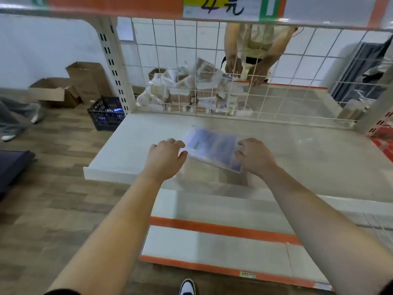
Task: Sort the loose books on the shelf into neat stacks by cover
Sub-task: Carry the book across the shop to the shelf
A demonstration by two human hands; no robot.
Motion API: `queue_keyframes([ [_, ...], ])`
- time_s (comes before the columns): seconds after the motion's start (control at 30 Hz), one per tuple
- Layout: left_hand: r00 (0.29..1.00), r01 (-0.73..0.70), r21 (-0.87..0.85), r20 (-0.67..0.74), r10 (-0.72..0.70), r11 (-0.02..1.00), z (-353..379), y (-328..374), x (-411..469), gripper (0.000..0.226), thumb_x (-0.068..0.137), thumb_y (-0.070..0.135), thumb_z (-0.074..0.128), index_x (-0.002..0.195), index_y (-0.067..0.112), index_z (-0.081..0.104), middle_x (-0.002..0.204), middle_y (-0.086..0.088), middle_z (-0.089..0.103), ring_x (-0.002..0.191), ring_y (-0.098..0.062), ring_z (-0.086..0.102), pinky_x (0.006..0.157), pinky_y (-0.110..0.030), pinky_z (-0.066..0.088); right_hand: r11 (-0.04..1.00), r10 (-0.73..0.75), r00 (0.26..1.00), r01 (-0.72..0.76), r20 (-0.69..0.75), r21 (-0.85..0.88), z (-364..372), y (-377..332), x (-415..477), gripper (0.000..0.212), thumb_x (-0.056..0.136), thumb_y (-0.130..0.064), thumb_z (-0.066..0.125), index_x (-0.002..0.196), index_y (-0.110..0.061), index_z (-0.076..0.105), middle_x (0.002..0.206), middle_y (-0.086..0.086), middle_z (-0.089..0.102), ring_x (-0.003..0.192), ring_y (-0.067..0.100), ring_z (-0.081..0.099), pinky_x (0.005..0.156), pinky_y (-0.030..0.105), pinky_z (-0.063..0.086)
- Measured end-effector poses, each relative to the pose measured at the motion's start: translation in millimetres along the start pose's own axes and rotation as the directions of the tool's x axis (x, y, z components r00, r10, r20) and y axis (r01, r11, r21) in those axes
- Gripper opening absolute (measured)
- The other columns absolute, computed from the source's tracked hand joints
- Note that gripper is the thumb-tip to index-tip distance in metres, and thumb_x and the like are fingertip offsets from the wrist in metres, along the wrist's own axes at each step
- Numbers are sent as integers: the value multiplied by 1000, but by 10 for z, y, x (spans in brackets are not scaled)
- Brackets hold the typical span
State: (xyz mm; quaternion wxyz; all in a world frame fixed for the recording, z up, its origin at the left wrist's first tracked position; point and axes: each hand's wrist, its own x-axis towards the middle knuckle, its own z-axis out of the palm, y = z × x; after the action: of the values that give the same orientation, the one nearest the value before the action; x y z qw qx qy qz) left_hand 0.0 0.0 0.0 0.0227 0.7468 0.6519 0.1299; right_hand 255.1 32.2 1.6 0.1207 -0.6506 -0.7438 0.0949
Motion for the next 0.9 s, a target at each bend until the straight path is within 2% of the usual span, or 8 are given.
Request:
queue_keyframes([
  [0.03,1000,-1,-6,-12,1,1000,-14,-32,43,35,97,38,42,126,24,55,120,1,58,110,-22,54,86,-36,35,1000,-6,1000,6,-7,3,41,24,87,19,92,-20,49,90,-4,59,106,19,61,104,37,56,80,36,42],
  [0.1,1000,3,-12,-27,-3,1000,1,-106,178,35,97,38,42,127,24,55,121,1,57,110,-22,53,88,-36,35,999,38,999,-38,1,10,75,64,250,14,91,-23,48,89,-11,55,105,18,60,101,38,56,76,36,42],
  [0.23,1000,-6,17,-2,6,1000,7,-159,377,36,97,38,40,128,25,53,123,1,56,112,-23,52,88,-36,34,996,88,991,-86,100,-28,119,93,454,37,93,-33,51,118,-7,57,122,18,58,111,36,53,88,39,45],
  [0.33,1000,-4,25,14,4,1000,39,-182,456,37,97,39,39,129,25,52,126,1,55,114,-23,51,90,-37,34,992,113,987,-105,112,-69,121,103,518,38,89,-42,57,108,-10,58,114,16,60,105,35,54,82,38,43],
  [0.53,1000,-3,4,30,3,1000,96,-167,547,36,97,40,39,128,27,53,125,2,56,113,-22,52,91,-36,35,987,128,980,-111,152,-116,52,90,597,58,76,-51,71,112,-7,58,114,19,53,104,37,51,80,35,41],
  [0.63,1000,2,-5,24,-2,1000,100,-158,553,36,97,40,39,128,27,53,124,3,56,113,-22,51,91,-36,34,990,140,981,-141,132,-3,-8,99,607,54,68,-48,79,102,-10,61,102,15,56,91,32,56,66,30,36],
  [0.77,1000,13,-16,6,-13,1000,39,-170,497,36,97,39,40,128,27,53,123,2,56,112,-22,51,90,-36,34,958,132,983,-160,128,238,-74,126,578,23,88,-33,66,92,-14,55,93,8,57,79,25,52,63,31,38],
  [0.9,999,37,-18,-19,-38,999,-79,-213,298,35,97,38,41,128,25,53,122,1,56,111,-23,52,88,-36,34,878,147,983,-179,106,445,-137,37,455,16,92,-25,60,96,-10,56,81,3,52,64,19,50,51,27,41],
])
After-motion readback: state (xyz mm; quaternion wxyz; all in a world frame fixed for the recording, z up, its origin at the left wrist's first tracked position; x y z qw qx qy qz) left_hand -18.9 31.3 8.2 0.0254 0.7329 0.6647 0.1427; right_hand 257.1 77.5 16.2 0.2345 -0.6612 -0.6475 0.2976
